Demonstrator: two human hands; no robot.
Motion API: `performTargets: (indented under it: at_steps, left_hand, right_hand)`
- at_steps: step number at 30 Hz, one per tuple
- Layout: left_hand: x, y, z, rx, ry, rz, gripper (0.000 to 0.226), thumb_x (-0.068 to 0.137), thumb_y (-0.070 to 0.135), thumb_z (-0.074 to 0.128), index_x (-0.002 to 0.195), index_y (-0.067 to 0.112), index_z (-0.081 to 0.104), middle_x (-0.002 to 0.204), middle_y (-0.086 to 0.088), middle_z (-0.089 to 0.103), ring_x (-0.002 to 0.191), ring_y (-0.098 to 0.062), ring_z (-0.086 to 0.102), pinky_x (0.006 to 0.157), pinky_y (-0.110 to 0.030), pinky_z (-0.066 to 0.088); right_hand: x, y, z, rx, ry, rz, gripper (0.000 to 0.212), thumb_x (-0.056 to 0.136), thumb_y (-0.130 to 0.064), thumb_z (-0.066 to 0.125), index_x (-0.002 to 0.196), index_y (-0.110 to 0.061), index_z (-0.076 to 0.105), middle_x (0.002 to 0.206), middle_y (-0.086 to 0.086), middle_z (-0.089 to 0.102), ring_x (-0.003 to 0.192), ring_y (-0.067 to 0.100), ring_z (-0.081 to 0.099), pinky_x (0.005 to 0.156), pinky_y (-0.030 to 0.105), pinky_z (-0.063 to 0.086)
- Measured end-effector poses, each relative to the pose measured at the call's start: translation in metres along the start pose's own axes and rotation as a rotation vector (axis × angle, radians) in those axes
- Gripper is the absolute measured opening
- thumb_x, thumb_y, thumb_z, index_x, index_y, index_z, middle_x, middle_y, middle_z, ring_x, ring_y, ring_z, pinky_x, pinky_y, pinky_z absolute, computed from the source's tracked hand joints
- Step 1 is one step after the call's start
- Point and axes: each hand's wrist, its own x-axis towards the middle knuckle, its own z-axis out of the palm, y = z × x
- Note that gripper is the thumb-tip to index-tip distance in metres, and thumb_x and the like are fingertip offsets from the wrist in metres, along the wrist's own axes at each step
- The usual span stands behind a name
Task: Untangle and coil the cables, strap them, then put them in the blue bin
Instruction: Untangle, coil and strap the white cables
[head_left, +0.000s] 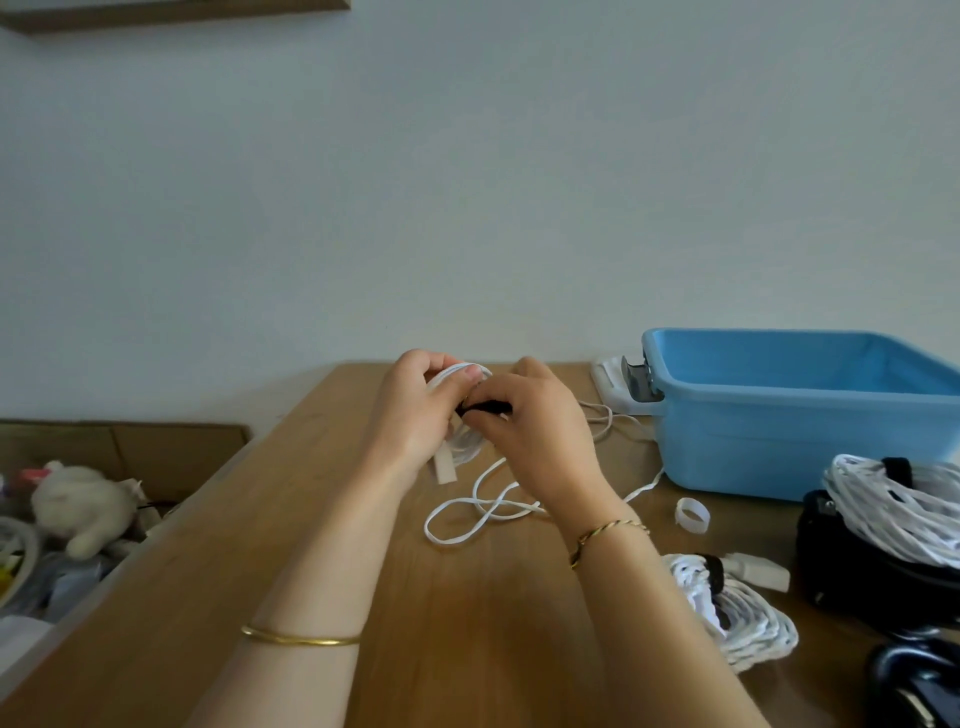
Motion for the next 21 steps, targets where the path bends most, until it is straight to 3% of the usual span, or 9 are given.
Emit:
performTargets:
  at_steps: [2, 5, 8, 12, 17, 21]
  left_hand:
    - [-0.002, 0.002, 0.003, -0.046, -0.017, -0.039, 0.014, 0.09, 0.022, 0.063, 0.097, 0.01, 0.062, 0.07, 0.005, 0.057, 0.043, -0.002, 0.044, 0.047, -0.021, 0.038]
    - [-0.004, 0.004, 0.005, -0.126, -0.055, -0.088, 0.015, 0.091, 0.024, 0.063, 0.098, 0.011, 0.061, 0.072, 0.003, 0.056, 0.044, -0.005, 0.041, 0.046, -0.022, 0.038]
    - [-0.006, 0.005, 0.008, -0.167, -0.084, -0.107, 0.009, 0.091, 0.025, 0.063, 0.088, 0.018, 0.057, 0.073, -0.004, 0.056, 0.047, -0.012, 0.04, 0.051, -0.026, 0.036]
    - [-0.008, 0.005, 0.012, -0.133, -0.084, -0.105, 0.011, 0.091, 0.024, 0.063, 0.084, 0.022, 0.055, 0.07, -0.008, 0.052, 0.043, -0.012, 0.039, 0.05, -0.027, 0.035]
    - [-0.011, 0.009, 0.012, -0.16, -0.031, -0.045, 0.013, 0.089, 0.014, 0.065, 0.08, 0.018, 0.056, 0.064, 0.002, 0.056, 0.04, -0.004, 0.041, 0.045, -0.024, 0.036]
    - [-0.009, 0.007, 0.007, -0.164, 0.036, -0.045, 0.012, 0.088, 0.01, 0.065, 0.079, 0.016, 0.059, 0.072, 0.003, 0.061, 0.041, 0.0, 0.043, 0.043, -0.021, 0.035]
  right_hand:
    - [-0.002, -0.001, 0.006, -0.099, 0.168, -0.015, 0.009, 0.083, -0.022, 0.067, 0.088, -0.025, 0.072, 0.081, -0.001, 0.051, 0.08, 0.018, 0.05, 0.058, 0.031, 0.042]
    - [-0.003, -0.001, 0.013, -0.24, 0.427, -0.072, 0.008, 0.077, -0.025, 0.068, 0.071, -0.021, 0.071, 0.068, -0.003, 0.05, 0.067, 0.021, 0.05, 0.046, 0.025, 0.034]
    - [-0.002, 0.002, 0.017, -0.292, 0.542, -0.113, 0.009, 0.071, -0.018, 0.071, 0.062, -0.018, 0.067, 0.06, -0.001, 0.048, 0.059, 0.022, 0.045, 0.044, 0.026, 0.033]
    - [-0.005, 0.006, 0.019, -0.319, 0.569, -0.087, 0.012, 0.068, -0.014, 0.071, 0.06, -0.019, 0.064, 0.059, -0.002, 0.047, 0.059, 0.022, 0.045, 0.051, 0.028, 0.033]
    - [-0.006, 0.004, 0.02, -0.321, 0.563, -0.05, 0.019, 0.069, -0.021, 0.074, 0.065, -0.016, 0.057, 0.06, -0.002, 0.054, 0.06, 0.024, 0.051, 0.055, 0.031, 0.037]
    - [-0.004, 0.006, 0.013, -0.271, 0.377, -0.002, 0.021, 0.076, -0.03, 0.074, 0.076, -0.016, 0.057, 0.072, -0.005, 0.062, 0.075, 0.022, 0.052, 0.064, 0.032, 0.032]
